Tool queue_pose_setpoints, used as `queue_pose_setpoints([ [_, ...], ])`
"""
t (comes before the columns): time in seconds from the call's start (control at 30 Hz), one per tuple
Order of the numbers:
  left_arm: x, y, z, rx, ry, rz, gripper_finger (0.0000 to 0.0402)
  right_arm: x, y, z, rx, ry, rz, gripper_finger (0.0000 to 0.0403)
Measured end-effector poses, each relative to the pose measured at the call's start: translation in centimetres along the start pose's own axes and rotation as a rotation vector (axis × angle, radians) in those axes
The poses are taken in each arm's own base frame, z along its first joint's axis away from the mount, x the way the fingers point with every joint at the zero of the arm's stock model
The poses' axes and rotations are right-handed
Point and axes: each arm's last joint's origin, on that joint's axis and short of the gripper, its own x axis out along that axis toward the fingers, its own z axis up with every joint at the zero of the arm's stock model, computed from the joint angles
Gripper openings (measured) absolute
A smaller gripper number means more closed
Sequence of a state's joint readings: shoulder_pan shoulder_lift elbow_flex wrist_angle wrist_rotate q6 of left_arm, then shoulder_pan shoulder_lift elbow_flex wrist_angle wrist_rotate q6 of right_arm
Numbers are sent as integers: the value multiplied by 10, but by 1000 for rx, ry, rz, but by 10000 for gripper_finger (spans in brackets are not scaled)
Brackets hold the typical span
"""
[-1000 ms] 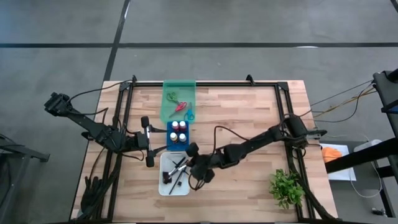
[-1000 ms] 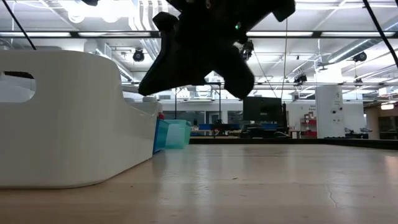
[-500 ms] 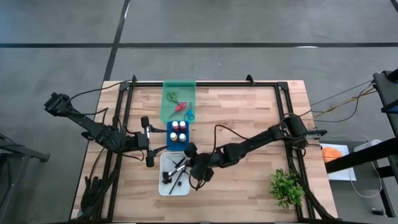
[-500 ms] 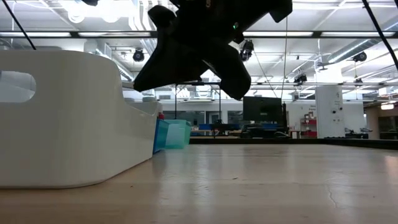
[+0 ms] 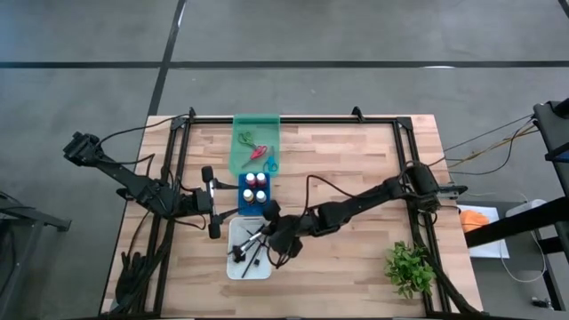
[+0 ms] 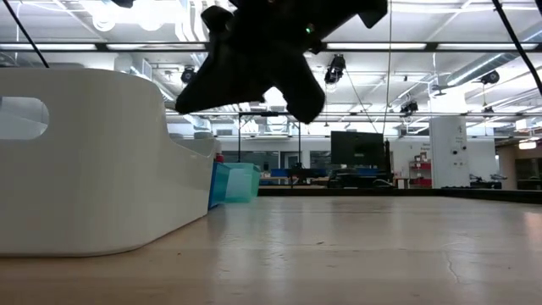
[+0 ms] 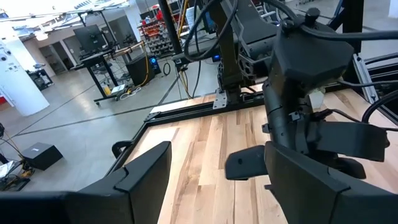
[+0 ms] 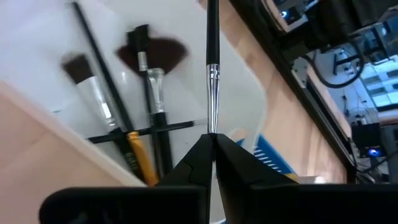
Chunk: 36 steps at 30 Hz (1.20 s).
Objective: Pick & Place Paint Supplies
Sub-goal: Put the black eyeshadow brush into the white bin, then return to Home Position
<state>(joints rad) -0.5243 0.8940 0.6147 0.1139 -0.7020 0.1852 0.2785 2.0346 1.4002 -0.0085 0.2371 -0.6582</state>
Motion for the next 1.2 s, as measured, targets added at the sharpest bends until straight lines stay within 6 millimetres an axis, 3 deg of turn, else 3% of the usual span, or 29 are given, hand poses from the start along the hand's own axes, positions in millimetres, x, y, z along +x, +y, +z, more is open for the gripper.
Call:
queue_pose_setpoints([
  [0.13, 0, 0, 0, 1, 1, -1, 266, -1, -7, 5, 17, 0, -5, 29],
  [0.27, 0, 0, 0, 2, 2, 0, 266, -4, -10, 8, 10, 25, 15, 72],
  [0.47, 0, 0, -1, 4, 4, -1, 266, -6, -11, 9, 6, 52, 36, 137],
  [0.7, 0, 0, -1, 9, 11, -2, 267, -15, -8, 5, 103, 126, 86, 179],
  [0.93, 0, 0, -3, 21, 25, -4, 267, -57, -6, -1, 357, 201, 114, 186],
  [1.1, 0, 0, -4, 26, 31, -4, 267, -105, 2, -12, 481, 93, -2, 186],
  [1.2, 0, 0, -4, 25, 31, -3, 267, -131, 14, -31, 572, 2, -75, 185],
])
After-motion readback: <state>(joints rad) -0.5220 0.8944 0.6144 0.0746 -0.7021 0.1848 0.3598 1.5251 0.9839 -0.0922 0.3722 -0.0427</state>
